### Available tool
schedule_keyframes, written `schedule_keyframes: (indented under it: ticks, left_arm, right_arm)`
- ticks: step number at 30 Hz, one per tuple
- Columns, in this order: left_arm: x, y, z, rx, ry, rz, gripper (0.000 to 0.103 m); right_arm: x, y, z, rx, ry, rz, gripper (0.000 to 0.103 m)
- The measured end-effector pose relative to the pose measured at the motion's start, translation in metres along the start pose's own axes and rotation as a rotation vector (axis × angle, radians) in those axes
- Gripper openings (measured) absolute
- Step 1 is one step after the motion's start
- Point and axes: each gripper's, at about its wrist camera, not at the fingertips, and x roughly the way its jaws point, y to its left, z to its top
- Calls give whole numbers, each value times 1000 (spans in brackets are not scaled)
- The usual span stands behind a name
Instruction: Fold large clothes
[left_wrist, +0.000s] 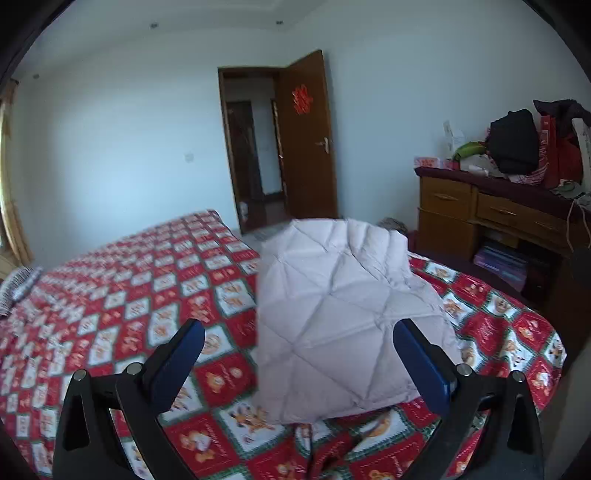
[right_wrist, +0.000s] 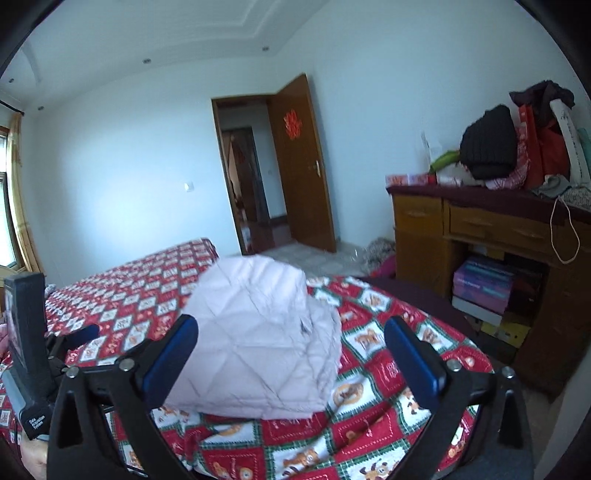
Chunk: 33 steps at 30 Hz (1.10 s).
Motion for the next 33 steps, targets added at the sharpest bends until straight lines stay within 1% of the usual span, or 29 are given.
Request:
schedule_keyframes:
  ticks: [2,6,8,13,15,25,33]
  left_arm:
    - [-10,3,3,-9,-14,18,102]
    - [-22,12,5,-59,0,50,102]
    - [-28,16,5,-72,-14,39,102]
    - [-41,25,3,-90,-42,71,102]
    - [-43,26,3,-93,-44,62,102]
    - [-44,26,-2,-99,-25,62,102]
    - [-44,23,-4,-79,-17,67,102]
  right_arm:
    - [-1,5,-1,-18,-14,-5,103]
    - [-2,17,-2,-51,-32,-1,103]
    - [-4,23,-2,-71,-41,-4,103]
    - [-10,34,-4,-110,-65,-7,103]
    - [-10,37,-5,-122,-68,-12,103]
    - [-12,37,-5,-108,-71,0,103]
    - [-9,38,-6,-88,-50,10,103]
